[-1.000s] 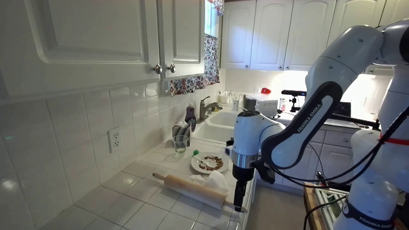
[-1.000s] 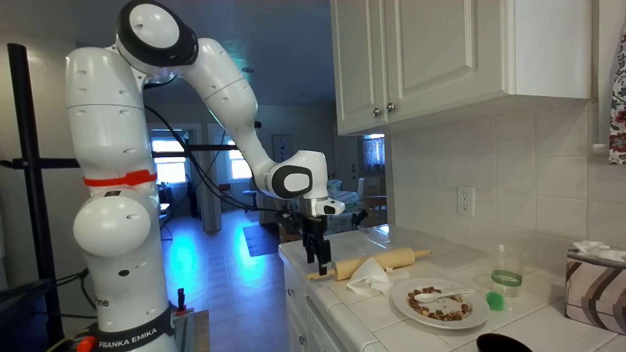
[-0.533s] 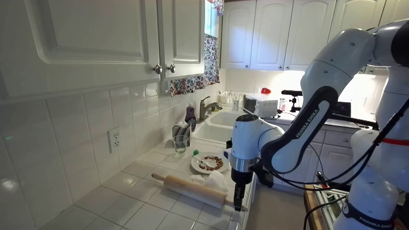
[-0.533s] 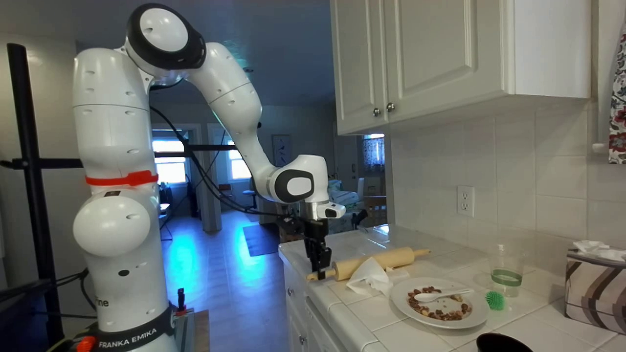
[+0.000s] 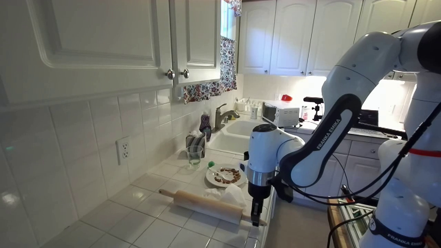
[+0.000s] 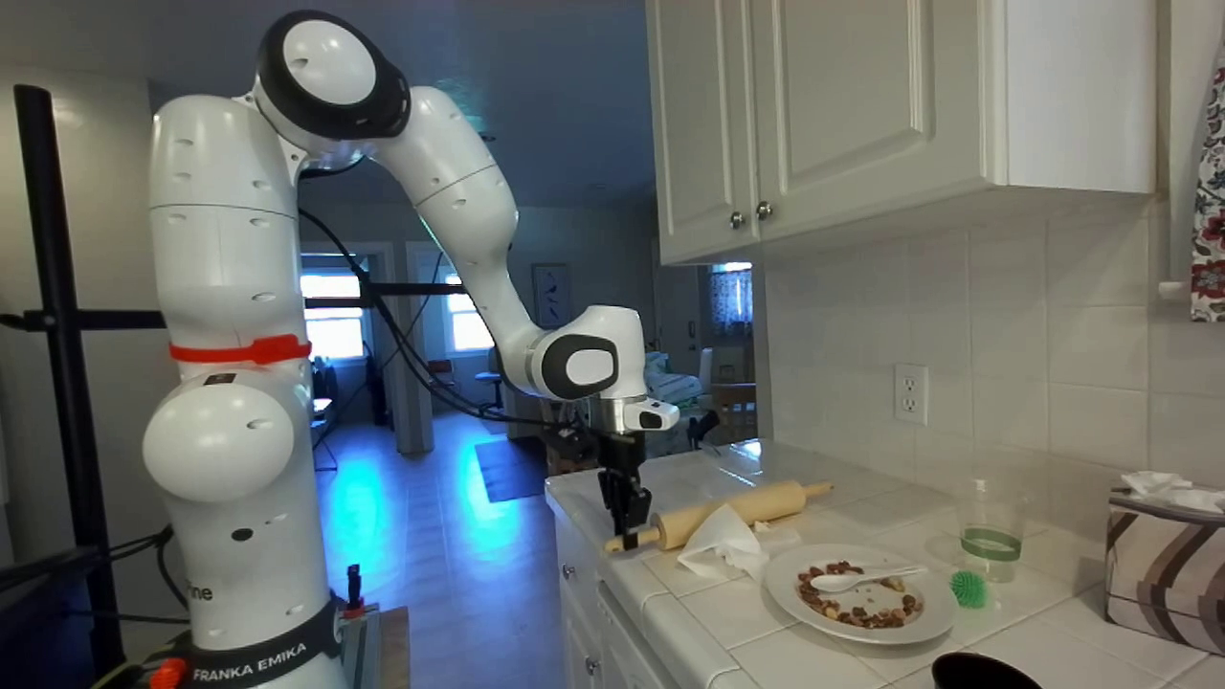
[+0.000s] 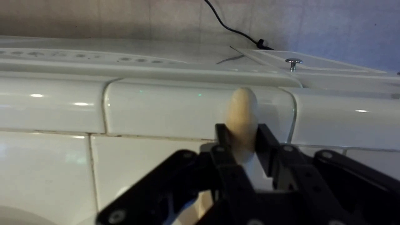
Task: Roll the rolling pin on the counter.
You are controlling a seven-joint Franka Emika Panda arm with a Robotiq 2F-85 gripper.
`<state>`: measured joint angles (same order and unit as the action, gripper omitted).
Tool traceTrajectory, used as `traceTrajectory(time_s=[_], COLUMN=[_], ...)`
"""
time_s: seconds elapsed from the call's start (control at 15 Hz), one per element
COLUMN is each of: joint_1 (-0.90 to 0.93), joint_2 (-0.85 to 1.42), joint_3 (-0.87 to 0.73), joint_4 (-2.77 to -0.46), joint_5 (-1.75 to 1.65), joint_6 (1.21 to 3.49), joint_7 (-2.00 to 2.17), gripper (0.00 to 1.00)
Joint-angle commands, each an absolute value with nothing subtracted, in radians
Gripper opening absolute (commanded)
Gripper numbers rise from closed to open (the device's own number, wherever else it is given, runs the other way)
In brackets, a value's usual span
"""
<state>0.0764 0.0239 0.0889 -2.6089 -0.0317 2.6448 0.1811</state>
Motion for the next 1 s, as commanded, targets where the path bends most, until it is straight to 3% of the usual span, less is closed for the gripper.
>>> traceTrajectory(time_s=[0.0,0.93], joint_1=[0.084,0.182], joint_2=[0.062,0.169], joint_3=[0.087,0.15], joint_4=[-2.566,-2.419], joint_5=[-0.058,-0.094], joint_6=[2.639,2.611], joint_7=[0.184,0.167], gripper=[0.07,0.07])
